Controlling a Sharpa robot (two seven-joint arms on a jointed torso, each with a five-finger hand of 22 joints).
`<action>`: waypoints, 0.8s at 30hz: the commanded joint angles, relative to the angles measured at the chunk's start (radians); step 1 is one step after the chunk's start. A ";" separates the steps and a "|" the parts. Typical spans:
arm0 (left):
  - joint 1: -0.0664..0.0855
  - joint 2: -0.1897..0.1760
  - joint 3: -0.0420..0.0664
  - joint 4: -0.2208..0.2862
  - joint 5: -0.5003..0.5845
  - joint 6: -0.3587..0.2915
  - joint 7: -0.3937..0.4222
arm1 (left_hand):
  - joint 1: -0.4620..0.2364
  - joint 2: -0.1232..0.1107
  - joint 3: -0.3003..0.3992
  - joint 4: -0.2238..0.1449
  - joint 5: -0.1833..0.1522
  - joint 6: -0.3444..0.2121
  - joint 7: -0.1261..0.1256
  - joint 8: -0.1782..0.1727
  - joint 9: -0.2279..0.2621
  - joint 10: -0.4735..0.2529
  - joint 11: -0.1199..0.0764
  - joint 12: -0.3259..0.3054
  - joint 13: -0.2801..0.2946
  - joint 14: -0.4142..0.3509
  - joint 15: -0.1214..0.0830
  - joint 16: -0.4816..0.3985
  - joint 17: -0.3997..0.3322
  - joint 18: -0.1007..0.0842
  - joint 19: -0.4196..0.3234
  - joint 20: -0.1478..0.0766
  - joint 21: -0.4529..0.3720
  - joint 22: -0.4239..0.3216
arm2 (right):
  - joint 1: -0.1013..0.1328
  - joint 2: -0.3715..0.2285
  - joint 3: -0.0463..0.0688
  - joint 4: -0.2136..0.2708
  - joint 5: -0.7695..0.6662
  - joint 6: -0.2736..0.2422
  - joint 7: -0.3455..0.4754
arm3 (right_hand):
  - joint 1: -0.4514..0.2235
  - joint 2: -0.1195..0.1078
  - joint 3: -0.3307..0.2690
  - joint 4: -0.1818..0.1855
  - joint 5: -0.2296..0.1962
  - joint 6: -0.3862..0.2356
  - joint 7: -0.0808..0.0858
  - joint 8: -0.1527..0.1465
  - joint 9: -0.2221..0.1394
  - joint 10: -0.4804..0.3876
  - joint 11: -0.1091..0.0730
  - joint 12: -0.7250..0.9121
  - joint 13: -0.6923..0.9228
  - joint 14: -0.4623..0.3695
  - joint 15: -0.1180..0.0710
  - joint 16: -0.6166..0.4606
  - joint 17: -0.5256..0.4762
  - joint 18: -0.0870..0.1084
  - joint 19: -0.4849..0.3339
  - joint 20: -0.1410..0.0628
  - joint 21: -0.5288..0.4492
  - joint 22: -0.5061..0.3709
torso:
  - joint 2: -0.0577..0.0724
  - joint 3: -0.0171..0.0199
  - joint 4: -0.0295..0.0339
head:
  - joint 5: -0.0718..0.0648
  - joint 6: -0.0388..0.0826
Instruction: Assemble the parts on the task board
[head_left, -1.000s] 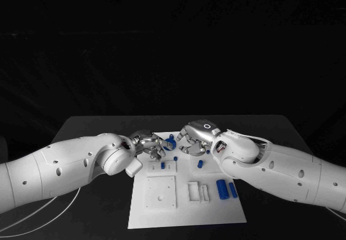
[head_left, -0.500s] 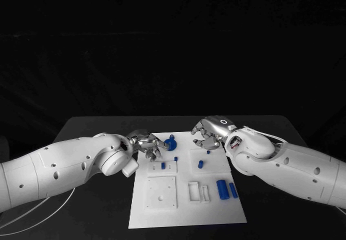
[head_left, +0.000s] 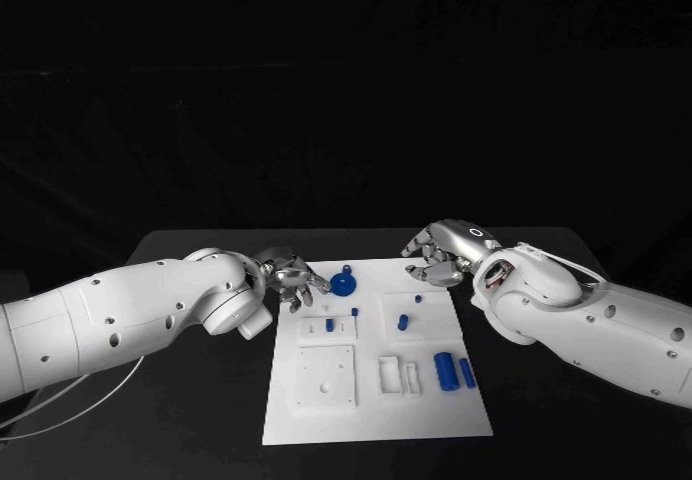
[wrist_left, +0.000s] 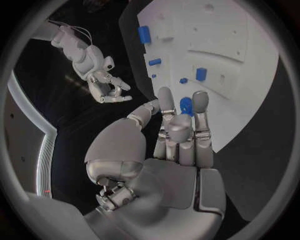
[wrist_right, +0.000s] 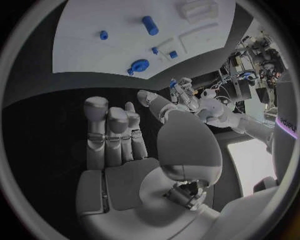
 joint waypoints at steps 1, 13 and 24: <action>0.010 0.001 -0.012 0.007 -0.102 0.040 -0.136 | 0.009 -0.002 -0.004 -0.005 0.011 0.281 -0.115 0.003 0.046 0.041 -0.005 0.016 0.003 0.008 0.000 0.013 0.023 -0.009 0.003 0.000 0.012 0.021 | -0.005 -0.007 0.004 0.007 0.064 -0.006 0.010 | 0.003 -0.010 0.006 -0.001 0.005 0.001 0.004 -0.002 -0.001 -0.008 0.002 -0.006 -0.002 -0.008 -0.002 -0.005 -0.001 0.017 -0.005 0.003 -0.007 0.069 | -0.013 0.0052 -0.0044 | 0.009 -0.012; 0.023 0.043 -0.053 -0.021 -0.193 0.059 -0.269 | -0.017 0.001 0.004 -0.030 0.080 0.311 -0.128 0.008 0.169 0.047 -0.003 0.116 -0.016 0.018 0.004 0.068 0.096 0.013 -0.005 0.017 0.061 0.020 | -0.018 -0.015 0.012 -0.006 0.125 0.000 0.018 | 0.000 -0.011 0.012 -0.008 0.032 0.000 0.004 -0.002 -0.001 -0.010 0.002 -0.009 -0.007 -0.009 -0.002 -0.008 -0.005 0.018 -0.005 0.003 -0.013 0.068 | -0.041 0.0117 -0.0130 | 0.027 -0.034; 0.019 0.070 -0.056 -0.045 -0.229 0.052 -0.299 | -0.054 0.018 0.019 -0.062 0.094 0.322 -0.131 0.005 0.192 0.048 -0.005 0.144 -0.038 0.018 0.007 0.086 0.109 0.024 -0.012 0.026 0.086 0.020 | -0.028 -0.013 0.012 -0.009 0.133 0.002 0.020 | -0.003 -0.011 0.016 -0.013 0.048 -0.001 0.005 -0.002 -0.001 -0.011 0.002 -0.009 -0.009 -0.010 -0.002 -0.009 -0.006 0.018 -0.005 0.003 -0.015 0.068 | -0.053 0.0182 -0.0177 | 0.035 -0.054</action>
